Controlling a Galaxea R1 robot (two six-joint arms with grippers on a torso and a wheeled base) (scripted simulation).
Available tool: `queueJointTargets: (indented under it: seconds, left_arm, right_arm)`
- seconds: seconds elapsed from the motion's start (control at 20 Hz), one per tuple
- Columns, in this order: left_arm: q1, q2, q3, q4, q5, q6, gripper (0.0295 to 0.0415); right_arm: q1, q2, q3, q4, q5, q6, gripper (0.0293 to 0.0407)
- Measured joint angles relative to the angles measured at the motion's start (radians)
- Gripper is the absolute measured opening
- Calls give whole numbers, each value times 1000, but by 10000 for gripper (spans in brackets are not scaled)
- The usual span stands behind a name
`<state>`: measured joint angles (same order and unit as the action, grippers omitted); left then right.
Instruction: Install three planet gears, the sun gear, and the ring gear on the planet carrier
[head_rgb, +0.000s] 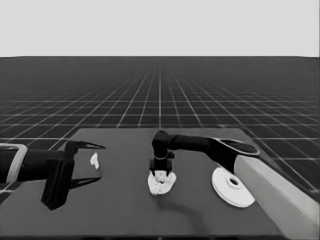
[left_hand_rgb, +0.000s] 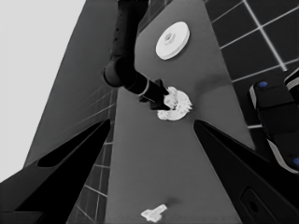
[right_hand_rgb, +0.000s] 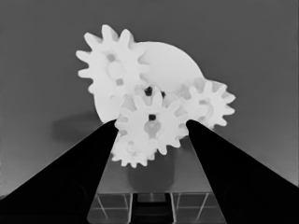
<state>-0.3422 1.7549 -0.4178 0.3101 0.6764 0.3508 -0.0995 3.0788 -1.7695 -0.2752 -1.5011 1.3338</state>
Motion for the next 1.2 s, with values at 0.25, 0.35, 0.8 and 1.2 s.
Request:
queueJointTargets:
  seconds: [0.25,0.35,0.8,1.2]
  left_arm:
    - [0,0,0,0,0,0,385]
    - [0,0,0,0,0,0,385]
    - [0,0,0,0,0,0,385]
    - [0,0,0,0,0,0,385]
  right_arm:
    - [-1,0,0,0,0,48,309]
    - [-4,0,0,0,0,68,309]
    - [-8,-1,-1,0,0,162,309]
    - [-8,-1,-1,0,0,246,309]
